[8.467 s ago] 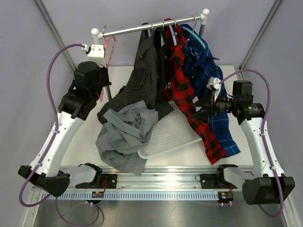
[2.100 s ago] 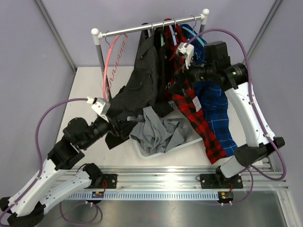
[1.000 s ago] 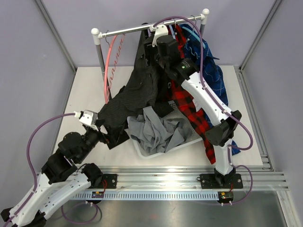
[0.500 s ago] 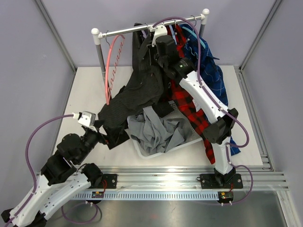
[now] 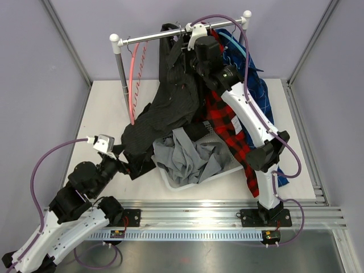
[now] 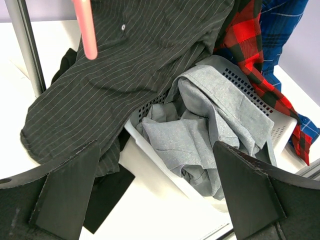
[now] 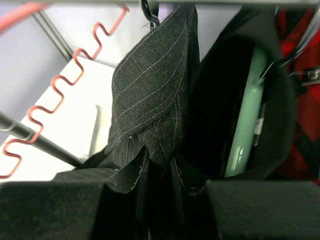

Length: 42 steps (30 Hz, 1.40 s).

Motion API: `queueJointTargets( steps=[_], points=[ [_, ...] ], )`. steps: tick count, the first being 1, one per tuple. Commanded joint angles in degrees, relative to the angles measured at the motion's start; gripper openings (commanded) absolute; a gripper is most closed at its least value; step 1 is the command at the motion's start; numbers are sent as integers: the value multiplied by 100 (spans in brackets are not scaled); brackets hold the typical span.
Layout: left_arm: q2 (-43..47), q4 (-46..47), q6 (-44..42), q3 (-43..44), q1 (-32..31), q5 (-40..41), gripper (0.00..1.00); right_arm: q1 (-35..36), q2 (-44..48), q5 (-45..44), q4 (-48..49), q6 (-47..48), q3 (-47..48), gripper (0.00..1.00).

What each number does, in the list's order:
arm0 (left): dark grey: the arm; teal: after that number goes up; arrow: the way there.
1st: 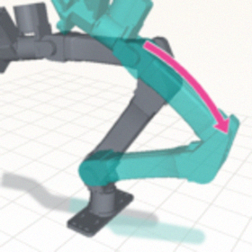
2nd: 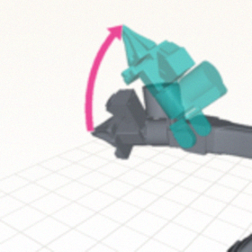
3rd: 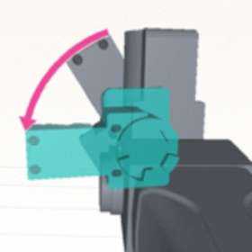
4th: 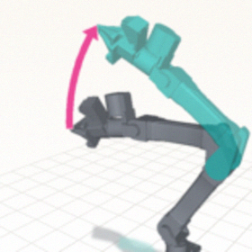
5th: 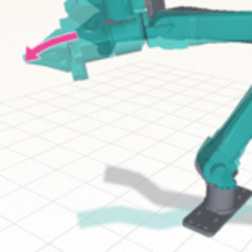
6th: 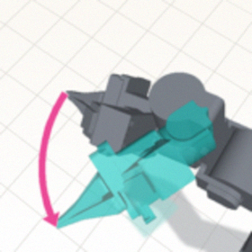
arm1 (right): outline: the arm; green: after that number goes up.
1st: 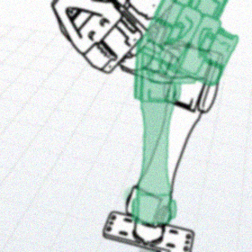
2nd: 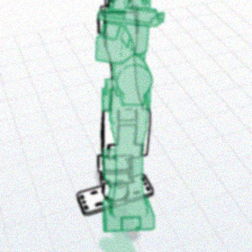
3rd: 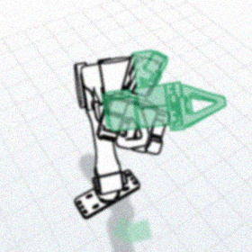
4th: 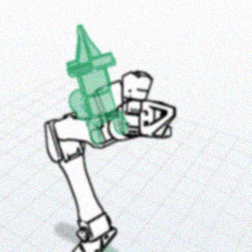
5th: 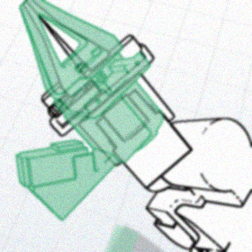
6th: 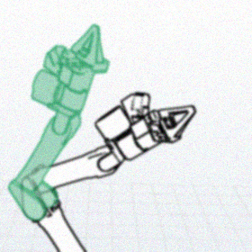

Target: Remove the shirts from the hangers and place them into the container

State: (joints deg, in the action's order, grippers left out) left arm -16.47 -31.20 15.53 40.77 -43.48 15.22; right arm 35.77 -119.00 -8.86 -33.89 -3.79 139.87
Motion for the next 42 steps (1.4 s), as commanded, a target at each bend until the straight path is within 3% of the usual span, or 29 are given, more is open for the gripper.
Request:
queueJointTargets(
  steps=[1, 18, 31, 42],
  points=[
    [65, 202, 73, 10, -2, 25, 99, -88, 483, 358, 401, 45, 541, 0],
    [38, 360, 135, -26, -2, -54, 99, -88, 1476, 1016, 524, 879, -1058, 0],
    [100, 949, 723, -377, -2, -301, 99, -202, 2416, 2512, -469, 3119, -2446, 0],
    [30, 1178, 1259, -465, -2, -415, 99, -491, 2803, 2293, -443, 3622, -3010, 0]
  ],
)
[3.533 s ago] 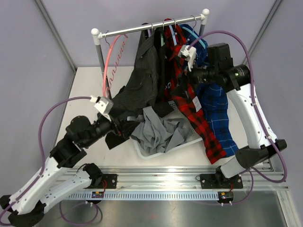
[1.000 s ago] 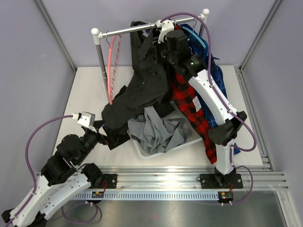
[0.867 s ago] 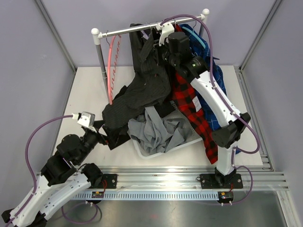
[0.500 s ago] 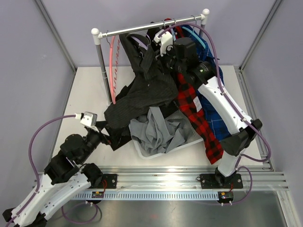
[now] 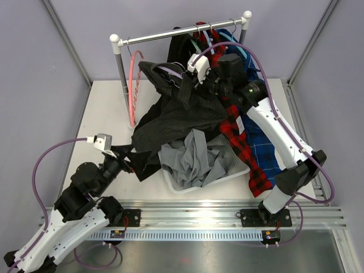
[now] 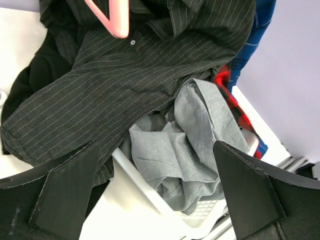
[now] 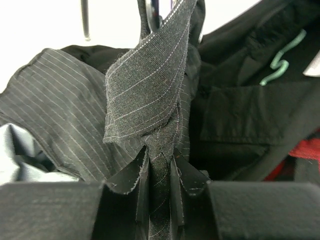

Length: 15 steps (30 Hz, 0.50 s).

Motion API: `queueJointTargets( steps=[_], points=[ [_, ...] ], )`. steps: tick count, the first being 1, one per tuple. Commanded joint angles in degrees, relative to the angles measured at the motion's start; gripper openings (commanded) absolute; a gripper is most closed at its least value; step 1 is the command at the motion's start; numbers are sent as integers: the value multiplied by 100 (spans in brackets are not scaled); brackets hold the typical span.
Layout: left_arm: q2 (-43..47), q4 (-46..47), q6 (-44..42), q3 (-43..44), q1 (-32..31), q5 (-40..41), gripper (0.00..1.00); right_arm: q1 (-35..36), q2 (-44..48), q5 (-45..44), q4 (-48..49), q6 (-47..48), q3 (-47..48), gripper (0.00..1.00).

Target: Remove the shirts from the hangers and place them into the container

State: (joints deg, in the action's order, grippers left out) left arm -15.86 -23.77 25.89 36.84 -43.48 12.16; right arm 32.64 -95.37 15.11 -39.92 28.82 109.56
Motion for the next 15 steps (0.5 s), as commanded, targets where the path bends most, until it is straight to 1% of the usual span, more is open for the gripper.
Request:
queueJointTargets(
  steps=[1, 6, 10, 14, 15],
  points=[
    [-92, 443, 224, -63, -2, -135, 99, -249, 502, -62, 108, 387, 13, 0],
    [-234, 592, 259, -45, -2, -390, 99, -627, 686, 342, -182, 747, -4, 0],
    [-374, 899, 495, -28, -2, -592, 99, -654, 827, 668, -648, 1239, 48, 0],
    [-515, 1426, 838, -107, -2, -759, 99, -663, 784, 940, -850, 1425, 460, 0],
    [-576, 1480, 891, -124, -2, -777, 99, -671, 757, 958, -885, 1460, 722, 0]
  ],
)
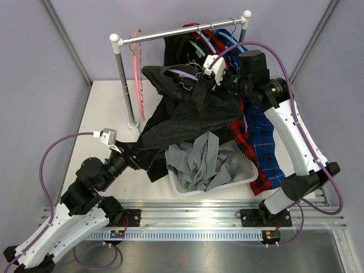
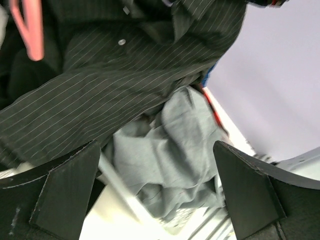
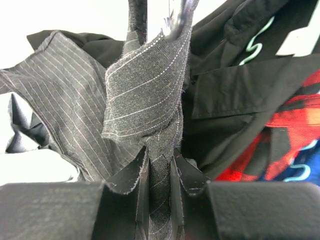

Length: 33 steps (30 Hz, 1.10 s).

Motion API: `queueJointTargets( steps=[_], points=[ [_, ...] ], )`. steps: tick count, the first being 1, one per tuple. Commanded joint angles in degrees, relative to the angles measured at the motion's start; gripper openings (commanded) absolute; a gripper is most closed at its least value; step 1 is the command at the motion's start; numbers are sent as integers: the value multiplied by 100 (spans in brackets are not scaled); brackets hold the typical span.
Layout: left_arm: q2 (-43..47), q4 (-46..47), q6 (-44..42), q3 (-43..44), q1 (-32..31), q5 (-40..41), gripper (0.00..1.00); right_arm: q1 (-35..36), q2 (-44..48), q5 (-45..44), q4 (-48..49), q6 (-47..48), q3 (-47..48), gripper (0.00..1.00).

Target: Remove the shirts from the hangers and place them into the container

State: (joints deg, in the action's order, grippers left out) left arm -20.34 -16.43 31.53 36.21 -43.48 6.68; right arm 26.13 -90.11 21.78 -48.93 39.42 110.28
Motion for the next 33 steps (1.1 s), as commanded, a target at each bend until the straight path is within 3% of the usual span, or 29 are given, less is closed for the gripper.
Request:
queueJointTargets(
  steps=[1, 6, 22, 33],
  points=[
    [-146, 790, 389, -61, -2, -246, 99, -20, 161, 309, -20, 400, 801, 0],
    [-207, 641, 354, 88, -2, -202, 99, -20, 19, 406, -196, 452, 1565, 0],
    [1005, -870, -296, 817, -2, 220, 99, -20, 300, 458, -696, 619, 2243, 0],
    [1050, -1363, -665, 1705, -2, 53, 99, -20, 573, 2013, -1935, 1129, 2665, 0]
  ],
)
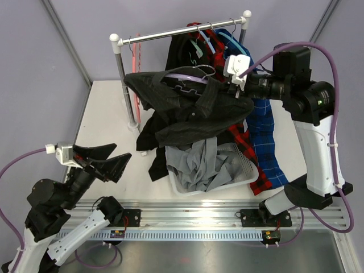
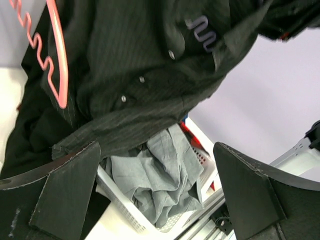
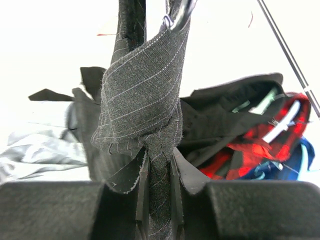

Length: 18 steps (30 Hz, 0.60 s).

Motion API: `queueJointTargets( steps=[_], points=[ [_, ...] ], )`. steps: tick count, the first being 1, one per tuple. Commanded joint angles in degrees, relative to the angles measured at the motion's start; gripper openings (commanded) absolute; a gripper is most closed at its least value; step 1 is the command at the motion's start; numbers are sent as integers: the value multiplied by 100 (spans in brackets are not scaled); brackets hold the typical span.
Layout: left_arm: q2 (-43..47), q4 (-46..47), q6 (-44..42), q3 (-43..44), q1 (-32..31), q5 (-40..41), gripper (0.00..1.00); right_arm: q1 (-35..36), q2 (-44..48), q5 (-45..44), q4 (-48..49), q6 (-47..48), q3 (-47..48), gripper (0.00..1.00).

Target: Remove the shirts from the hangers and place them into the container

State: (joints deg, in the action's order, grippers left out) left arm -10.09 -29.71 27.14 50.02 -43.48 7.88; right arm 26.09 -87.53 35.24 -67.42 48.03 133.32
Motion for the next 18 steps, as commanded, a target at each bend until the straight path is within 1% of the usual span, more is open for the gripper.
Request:
queueJointTargets(
  steps=[1, 3, 6, 7, 10, 13, 15, 18],
  points=[
    [16, -43, -252, 463, -2, -206, 99, -16, 324, 764, -140, 268, 388, 0],
    [-2, -34, -340, 613, -2, -426, 99, -16, 341, 1097, -306, 268, 458, 0],
    [-37, 45, -446, 921, -2, -1023, 99, -16, 350, 1633, -412, 207, 458, 0],
    [-37, 97, -472, 991, -2, -1278, 99, -7, 342, 1878, -404, 163, 458, 0],
    [-72, 124, -543, 1255, -2, -1595, 99, 19, 333, 2248, -299, -100, 458, 0],
    [-125, 150, -543, 1396, -2, -1728, 99, 107, 289, 2381, -132, -451, 415, 0],
    [-221, 159, -508, 1431, -2, -1772, 99, 247, 254, 2286, 44, -601, 301, 0],
    [-396, 63, -533, 1467, -2, -1755, 99, 669, 140, 1978, 150, -663, -15, 0]
  ],
)
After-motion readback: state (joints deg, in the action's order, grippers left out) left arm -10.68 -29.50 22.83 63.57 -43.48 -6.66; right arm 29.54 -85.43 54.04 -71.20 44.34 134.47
